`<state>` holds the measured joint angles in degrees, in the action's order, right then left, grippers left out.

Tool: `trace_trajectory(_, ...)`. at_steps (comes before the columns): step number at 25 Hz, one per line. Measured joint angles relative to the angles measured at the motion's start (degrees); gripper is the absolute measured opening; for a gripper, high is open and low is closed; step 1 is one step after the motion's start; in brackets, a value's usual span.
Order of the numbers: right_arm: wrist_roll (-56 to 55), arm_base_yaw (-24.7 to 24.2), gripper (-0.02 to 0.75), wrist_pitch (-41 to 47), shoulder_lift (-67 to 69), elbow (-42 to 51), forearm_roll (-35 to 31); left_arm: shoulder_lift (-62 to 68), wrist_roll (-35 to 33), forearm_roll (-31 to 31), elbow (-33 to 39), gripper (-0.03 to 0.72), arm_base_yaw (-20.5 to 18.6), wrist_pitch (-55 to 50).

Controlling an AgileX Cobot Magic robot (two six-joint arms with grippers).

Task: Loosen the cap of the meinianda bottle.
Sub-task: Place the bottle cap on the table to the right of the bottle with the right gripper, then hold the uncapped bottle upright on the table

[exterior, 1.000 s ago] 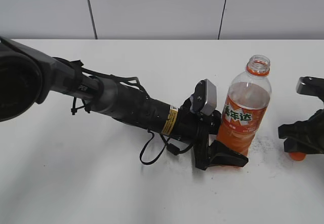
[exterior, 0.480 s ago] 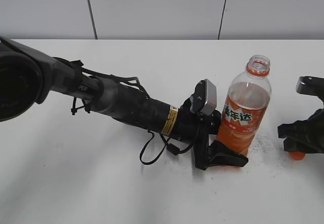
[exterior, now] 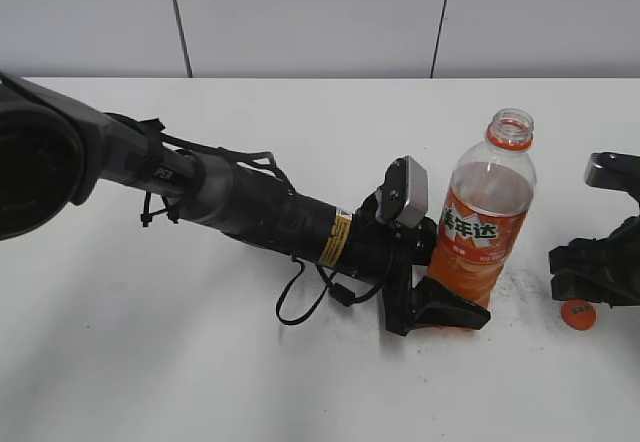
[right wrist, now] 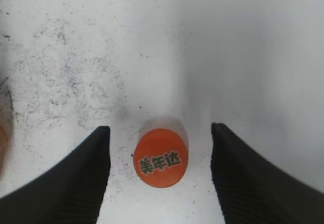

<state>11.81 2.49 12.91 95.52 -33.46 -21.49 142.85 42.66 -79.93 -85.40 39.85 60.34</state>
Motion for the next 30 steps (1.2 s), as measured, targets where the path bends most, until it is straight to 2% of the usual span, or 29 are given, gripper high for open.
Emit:
trace_trajectory(2,0.0,0.0,0.488,0.85,-0.91,0.0,0.0,0.0,0.07,0.0,0.0,0.553,0.0,0.0)
trace_trajectory(7,0.01,0.0,0.515,2.94,-3.75,0.0,0.0,0.05,1.97,-0.53,0.0,0.666,-0.4,-1.1)
trace_trajectory(9,0.01,0.0,0.515,3.15,-4.9,0.0,0.0,0.05,2.96,-1.34,0.0,0.683,-0.83,-1.24)
trace_trajectory(19,0.01,0.0,0.515,3.89,-6.52,0.0,0.05,-0.06,6.65,-7.91,0.0,0.69,-3.76,-0.01)
trace_trajectory(30,0.01,0.0,0.515,4.01,-6.57,0.0,0.16,-3.57,11.79,-18.26,0.0,0.687,-8.57,-1.18)
